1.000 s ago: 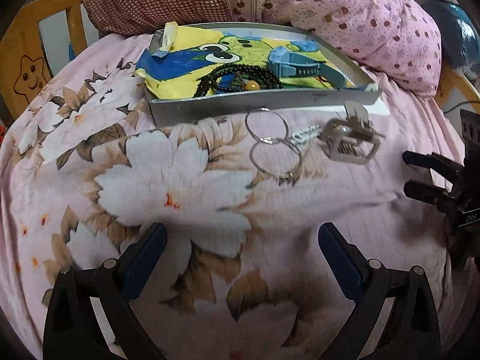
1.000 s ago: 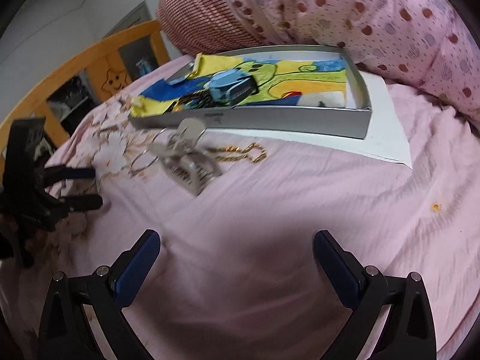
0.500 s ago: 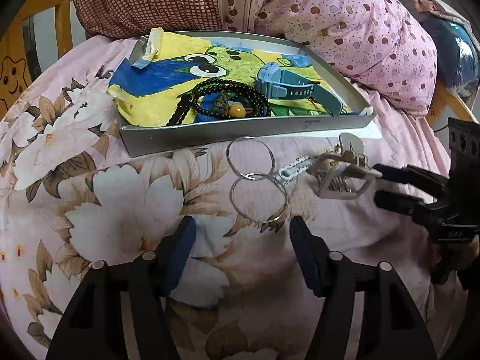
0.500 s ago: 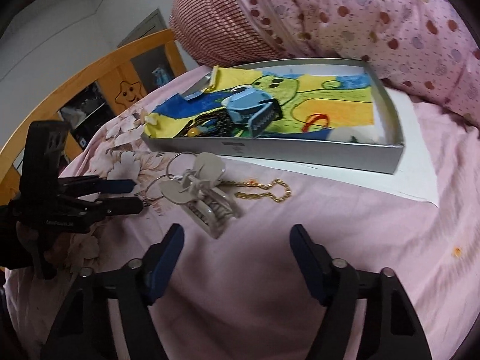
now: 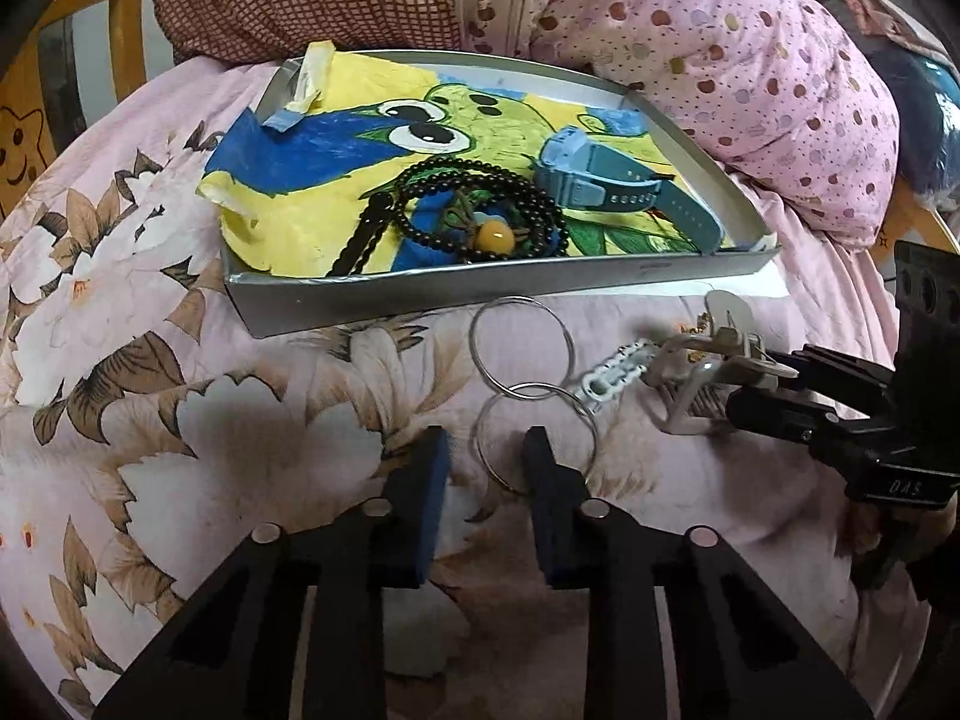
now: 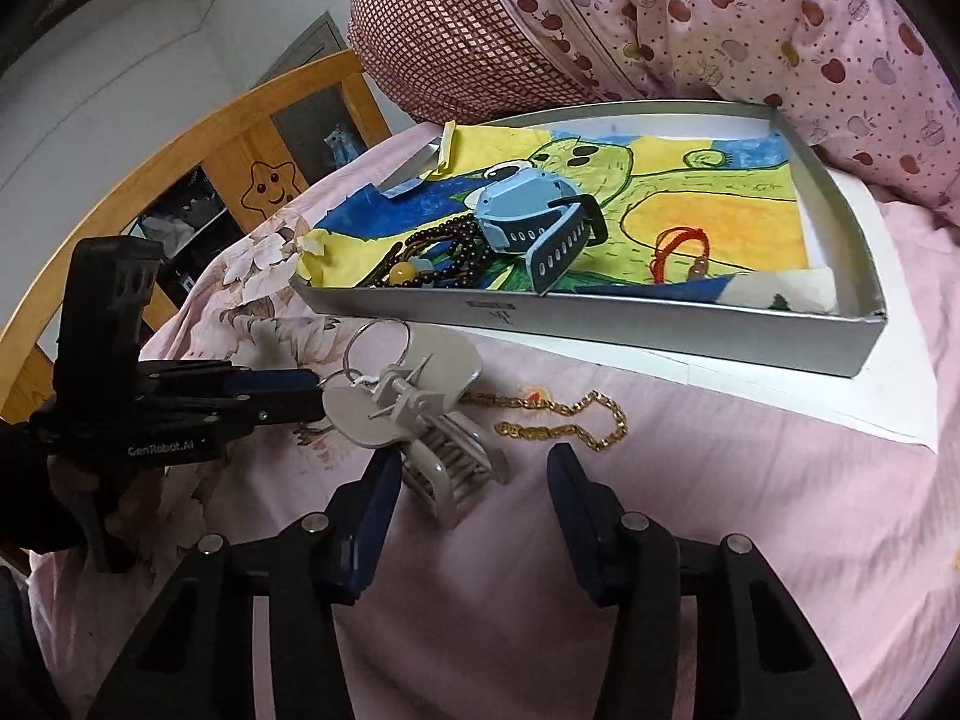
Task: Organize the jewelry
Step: 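Grasp the linked silver rings with the left tool while the right tool grasps the beige claw clip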
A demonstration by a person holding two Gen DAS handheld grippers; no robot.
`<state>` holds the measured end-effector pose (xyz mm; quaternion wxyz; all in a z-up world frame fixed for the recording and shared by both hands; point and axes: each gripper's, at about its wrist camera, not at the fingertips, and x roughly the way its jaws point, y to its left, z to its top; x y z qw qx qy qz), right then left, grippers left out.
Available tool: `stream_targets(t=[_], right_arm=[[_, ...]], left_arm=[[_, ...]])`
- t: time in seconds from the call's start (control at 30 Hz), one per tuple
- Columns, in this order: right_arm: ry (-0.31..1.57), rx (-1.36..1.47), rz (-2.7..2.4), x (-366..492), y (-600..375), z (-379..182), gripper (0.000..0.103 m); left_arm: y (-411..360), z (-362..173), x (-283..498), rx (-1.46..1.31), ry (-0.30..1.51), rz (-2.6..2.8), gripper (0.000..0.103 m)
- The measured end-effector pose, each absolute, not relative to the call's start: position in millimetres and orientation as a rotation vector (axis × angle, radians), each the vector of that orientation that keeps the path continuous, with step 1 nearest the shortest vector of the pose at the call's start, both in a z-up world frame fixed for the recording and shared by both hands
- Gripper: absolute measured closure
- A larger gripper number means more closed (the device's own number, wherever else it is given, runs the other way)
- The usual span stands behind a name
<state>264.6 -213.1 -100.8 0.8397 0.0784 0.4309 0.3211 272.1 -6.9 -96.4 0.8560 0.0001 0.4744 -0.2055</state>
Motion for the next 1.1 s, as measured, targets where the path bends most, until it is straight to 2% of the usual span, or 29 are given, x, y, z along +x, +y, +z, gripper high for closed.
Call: stream_targets(t=[0.2,0.33,0.4,0.5,1.1], right_arm=[[0.921,0.194,0.674,271,-210,-105,0.055],[0.918,0.194,0.673,272,-206,-104,0.066],[0.913,0.186,0.658,270,-204,-103,0.067],[0.913,0.196,0.637,266,-204,-102,0.079],[0.91,0.327,0.554,206,-231,-97,0.079]], left_arm=[[-13,-96,275,0.068,1.016,-0.415,0.093],[-15,-96,276,0.078,1.044,-0.411,0.099],[-12,-96,277,0.057,1.066,-0.405,0.101],[-7,-94,275,0.013,1.094,-0.391,0.102],[3,-81,215,-0.033,1.165,-0.418,0.102]])
